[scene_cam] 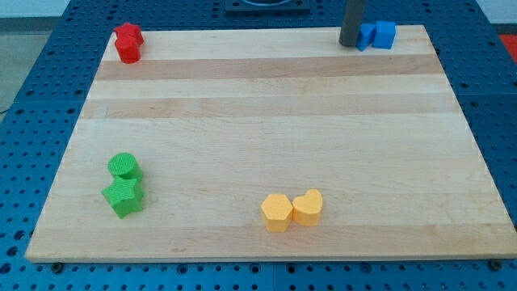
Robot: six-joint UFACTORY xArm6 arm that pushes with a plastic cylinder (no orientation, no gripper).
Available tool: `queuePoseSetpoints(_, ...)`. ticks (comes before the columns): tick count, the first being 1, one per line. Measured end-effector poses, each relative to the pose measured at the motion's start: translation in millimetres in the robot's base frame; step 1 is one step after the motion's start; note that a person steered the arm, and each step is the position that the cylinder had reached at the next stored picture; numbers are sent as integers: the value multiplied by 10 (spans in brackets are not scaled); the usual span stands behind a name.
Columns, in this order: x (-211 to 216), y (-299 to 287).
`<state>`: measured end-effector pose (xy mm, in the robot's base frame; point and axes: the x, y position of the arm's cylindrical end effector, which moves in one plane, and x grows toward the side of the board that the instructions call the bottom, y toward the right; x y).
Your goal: Push the blue triangle to the left side of the blue cube
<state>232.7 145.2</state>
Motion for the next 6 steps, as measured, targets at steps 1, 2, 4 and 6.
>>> queuePoseSetpoints(1,120,0)
queuePoseSetpoints(2,341,142)
queuePoseSetpoints(4,226,402)
queuePoseSetpoints(6,237,402)
